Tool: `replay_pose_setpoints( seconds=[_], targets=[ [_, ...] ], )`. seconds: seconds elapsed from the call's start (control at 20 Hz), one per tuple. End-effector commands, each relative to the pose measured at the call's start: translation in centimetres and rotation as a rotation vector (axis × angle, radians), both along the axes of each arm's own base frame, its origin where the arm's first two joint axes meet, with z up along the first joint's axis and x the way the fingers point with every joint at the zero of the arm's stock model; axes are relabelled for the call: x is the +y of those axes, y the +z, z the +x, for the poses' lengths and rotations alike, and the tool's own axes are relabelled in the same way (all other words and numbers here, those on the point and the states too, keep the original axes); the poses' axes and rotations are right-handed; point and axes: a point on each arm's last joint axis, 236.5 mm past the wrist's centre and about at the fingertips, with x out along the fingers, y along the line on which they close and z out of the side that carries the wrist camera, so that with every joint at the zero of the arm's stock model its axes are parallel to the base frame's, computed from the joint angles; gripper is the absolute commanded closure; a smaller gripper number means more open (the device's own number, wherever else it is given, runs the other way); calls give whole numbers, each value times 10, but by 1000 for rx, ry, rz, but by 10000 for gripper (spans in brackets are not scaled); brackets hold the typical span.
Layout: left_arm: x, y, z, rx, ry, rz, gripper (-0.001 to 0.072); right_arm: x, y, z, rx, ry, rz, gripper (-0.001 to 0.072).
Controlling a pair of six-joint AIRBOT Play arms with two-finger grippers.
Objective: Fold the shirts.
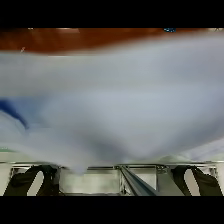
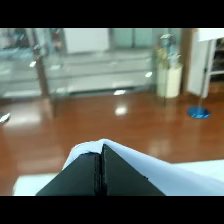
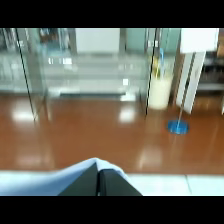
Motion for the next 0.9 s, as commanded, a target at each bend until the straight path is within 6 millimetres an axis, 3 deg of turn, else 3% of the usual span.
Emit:
replay_pose_setpoints(
  seconds=[0.0, 0.15, 0.45, 0.55, 0.65, 0.75, 0.85],
  targets=[
    [39, -34, 10, 120, 136, -14, 691, -8, -51, 10, 184, -13, 44, 695],
    [41, -87, 62, 300, 139, -60, 690, -15, -108, 48, 345, 28, 119, 695],
    [5, -250, 212, 714, -11, -213, 691, -30, -247, 163, 599, 153, 309, 695],
    [2, -295, 270, 739, -43, -213, 691, -35, -290, 208, 674, 173, 338, 695],
    [3, -327, 330, 686, -48, -246, 691, -25, -333, 252, 736, 220, 382, 695],
    [4, -362, 371, 681, -35, -306, 691, -16, -373, 294, 783, 239, 398, 695],
    [0, -406, 396, 748, -36, -358, 691, -20, -408, 337, 801, 212, 421, 695]
  ],
)
